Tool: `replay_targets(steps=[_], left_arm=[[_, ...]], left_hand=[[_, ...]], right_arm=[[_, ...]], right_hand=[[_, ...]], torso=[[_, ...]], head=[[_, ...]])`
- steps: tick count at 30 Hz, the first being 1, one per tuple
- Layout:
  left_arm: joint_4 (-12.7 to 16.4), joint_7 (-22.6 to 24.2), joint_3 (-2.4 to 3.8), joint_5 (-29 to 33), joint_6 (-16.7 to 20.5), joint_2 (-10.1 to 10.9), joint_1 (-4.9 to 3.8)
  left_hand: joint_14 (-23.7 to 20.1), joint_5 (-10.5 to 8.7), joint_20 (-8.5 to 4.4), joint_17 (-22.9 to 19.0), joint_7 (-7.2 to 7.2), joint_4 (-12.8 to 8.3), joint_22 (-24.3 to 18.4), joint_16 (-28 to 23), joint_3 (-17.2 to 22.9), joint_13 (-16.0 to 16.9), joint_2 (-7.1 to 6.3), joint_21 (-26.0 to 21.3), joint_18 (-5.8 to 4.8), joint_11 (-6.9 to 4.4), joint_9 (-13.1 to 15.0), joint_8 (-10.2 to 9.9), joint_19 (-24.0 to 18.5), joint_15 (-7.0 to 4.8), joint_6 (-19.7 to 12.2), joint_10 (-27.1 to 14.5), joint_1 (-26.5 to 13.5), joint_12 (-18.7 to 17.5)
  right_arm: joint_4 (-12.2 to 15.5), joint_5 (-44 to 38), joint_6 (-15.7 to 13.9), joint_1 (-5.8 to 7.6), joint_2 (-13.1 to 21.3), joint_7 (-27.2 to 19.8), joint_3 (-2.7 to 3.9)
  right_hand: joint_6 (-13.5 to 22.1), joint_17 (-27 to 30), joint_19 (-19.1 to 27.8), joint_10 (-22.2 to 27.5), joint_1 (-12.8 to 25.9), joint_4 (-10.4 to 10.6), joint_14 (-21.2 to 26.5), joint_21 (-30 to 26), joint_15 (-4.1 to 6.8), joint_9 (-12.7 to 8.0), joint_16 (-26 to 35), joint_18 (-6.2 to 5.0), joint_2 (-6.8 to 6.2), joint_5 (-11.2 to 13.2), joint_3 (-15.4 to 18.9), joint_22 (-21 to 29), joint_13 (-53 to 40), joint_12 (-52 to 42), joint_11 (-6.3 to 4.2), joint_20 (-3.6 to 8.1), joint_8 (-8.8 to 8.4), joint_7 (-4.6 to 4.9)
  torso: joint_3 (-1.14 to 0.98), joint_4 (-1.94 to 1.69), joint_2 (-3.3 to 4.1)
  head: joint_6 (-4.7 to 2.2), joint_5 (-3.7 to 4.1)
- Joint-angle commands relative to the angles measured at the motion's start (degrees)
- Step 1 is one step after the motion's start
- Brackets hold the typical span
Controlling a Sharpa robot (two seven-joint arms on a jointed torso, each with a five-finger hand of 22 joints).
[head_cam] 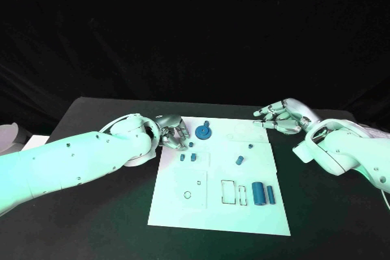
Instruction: Assemble the parts on the task board
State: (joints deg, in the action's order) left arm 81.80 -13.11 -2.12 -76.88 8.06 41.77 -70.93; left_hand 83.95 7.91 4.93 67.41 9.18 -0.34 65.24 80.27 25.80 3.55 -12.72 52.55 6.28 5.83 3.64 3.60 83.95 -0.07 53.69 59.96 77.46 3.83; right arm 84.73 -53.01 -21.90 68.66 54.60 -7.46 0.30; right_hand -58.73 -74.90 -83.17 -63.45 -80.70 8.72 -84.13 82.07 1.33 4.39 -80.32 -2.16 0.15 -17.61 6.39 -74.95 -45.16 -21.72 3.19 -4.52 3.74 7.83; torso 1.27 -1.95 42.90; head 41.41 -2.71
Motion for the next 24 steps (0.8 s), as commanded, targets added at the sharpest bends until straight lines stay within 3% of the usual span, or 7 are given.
replay_targets(steps=[1,7,9,11,15,19,24], left_arm=[[0.2,1.1,0.28,6.9,1.5,1.2,-0.06],[-0.1,6.7,0.59,24.2,4.7,4.1,-0.49],[-0.3,11.7,0.61,35.2,6.8,5.2,-0.58],[-0.1,16.7,0.56,46.1,8.4,6.1,-0.60],[0.9,27.0,0.27,67.8,8.6,8.2,-0.56],[2.8,32.7,-0.01,79.4,7.2,9.8,-0.43],[5.0,35.7,-0.30,85.1,5.8,11.2,-0.20]], left_hand=[[1.6,-0.25,0.56,-0.2,0.08,0.1,-0.3,-0.3,-1.2,0.1,0.43,-0.4,0.50,0.09,0.1,0.1,1.1,0.50,-0.5,-0.9,0.9,0.2],[1.6,-0.03,0.66,-0.6,0.46,0.3,-1.2,-0.4,-1.7,0.4,1.69,-1.8,0.72,0.24,0.5,1.1,1.0,0.63,1.9,0.2,1.6,1.7],[0.9,-0.04,0.77,-2.7,0.78,0.4,-3.1,-1.5,-1.4,0.5,1.98,-4.7,1.14,0.34,0.5,1.5,0.3,0.72,2.8,1.3,1.7,2.6],[-1.5,0.00,1.05,-9.4,1.39,0.5,-7.6,-5.1,-0.4,0.3,2.57,-11.9,2.15,0.74,0.5,1.9,-1.9,1.03,4.0,1.1,2.1,3.1],[-2.7,0.21,1.04,-11.6,1.17,0.6,-9.7,-6.3,1.2,0.7,4.18,-15.2,2.78,0.31,0.5,2.6,-3.3,0.78,5.7,3.7,2.4,5.1],[-3.5,0.18,0.74,-13.0,0.40,0.7,-11.1,-7.0,1.8,1.1,4.91,-17.4,3.26,-0.60,0.7,3.4,-4.1,0.20,7.1,6.4,2.2,7.0],[-4.4,0.09,0.33,-14.5,-0.13,0.5,-12.5,-7.7,1.5,1.8,4.89,-19.7,3.62,-1.42,0.6,3.7,-5.1,-0.33,7.6,8.7,1.6,9.0]], right_arm=[[-0.2,-5.8,3.3,-0.06,0.1,2.4,0.00],[-0.2,-12.2,5.3,-0.14,0.3,4.4,0.00],[0.1,-14.9,5.9,-0.21,0.4,5.3,0.01],[0.6,-17.6,6.4,-0.29,0.6,6.0,0.01],[2.4,-24.7,7.3,-0.75,1.2,8.0,0.02],[4.0,-32.3,8.2,-1.08,1.6,10.5,0.03],[5.9,-40.1,10.2,-1.37,1.8,13.9,0.04]], right_hand=[[-1.1,-1.5,-0.3,-0.8,-1.6,0.0,-3.0,0.1,-0.32,0.0,0.5,-0.75,-0.29,0.7,-0.7,-3.3,6.6,5.1,0.30,-0.39,0.24,0.47],[-2.9,-1.3,-0.6,-3.1,-5.8,-0.9,-3.1,0.2,-0.28,0.1,0.7,-0.67,-0.32,1.7,-3.7,-3.7,16.4,11.5,0.24,-0.31,0.31,0.13],[-3.9,-1.3,-0.7,-3.5,-7.0,-1.4,-3.1,0.3,-0.15,0.1,0.8,-0.63,-0.44,2.0,-5.0,-3.8,18.6,12.7,0.18,-0.29,0.48,-0.18],[-4.6,-1.3,-0.8,-3.9,-7.7,-1.6,-3.1,0.4,-0.10,0.2,0.7,-0.61,-0.61,2.2,-6.2,-3.9,20.3,13.6,0.16,-0.25,0.60,-0.34],[-5.3,-1.4,-0.9,-4.6,-8.1,-1.9,-3.2,0.5,-0.18,0.1,0.7,-0.56,-1.58,2.6,-8.5,-4.2,23.7,15.2,0.15,-0.26,0.36,-0.49],[-5.8,-1.5,-1.0,-4.9,-7.9,-1.8,-3.2,0.6,-0.20,0.0,0.6,-0.53,-2.44,3.1,-9.9,-4.3,25.8,16.0,0.15,-0.28,0.29,-0.60],[-5.7,-1.3,-0.9,-4.7,-7.4,-1.4,-3.2,0.5,-0.31,-0.1,0.8,-0.57,-3.49,5.1,-11.3,-4.1,27.7,17.0,0.29,-0.42,0.02,-0.65]], torso=[[-0.08,-0.07,-0.09],[-0.06,-0.13,-0.08],[-0.10,-0.03,-0.10],[-0.12,0.00,-0.09],[0.01,-0.19,-0.01],[0.00,-0.08,-0.03],[0.07,-0.06,-0.01]], head=[[-0.17,0.09],[-0.33,0.03],[-0.45,-0.09],[-0.65,0.01],[-0.98,1.03],[-1.18,2.49],[-1.32,3.66]])
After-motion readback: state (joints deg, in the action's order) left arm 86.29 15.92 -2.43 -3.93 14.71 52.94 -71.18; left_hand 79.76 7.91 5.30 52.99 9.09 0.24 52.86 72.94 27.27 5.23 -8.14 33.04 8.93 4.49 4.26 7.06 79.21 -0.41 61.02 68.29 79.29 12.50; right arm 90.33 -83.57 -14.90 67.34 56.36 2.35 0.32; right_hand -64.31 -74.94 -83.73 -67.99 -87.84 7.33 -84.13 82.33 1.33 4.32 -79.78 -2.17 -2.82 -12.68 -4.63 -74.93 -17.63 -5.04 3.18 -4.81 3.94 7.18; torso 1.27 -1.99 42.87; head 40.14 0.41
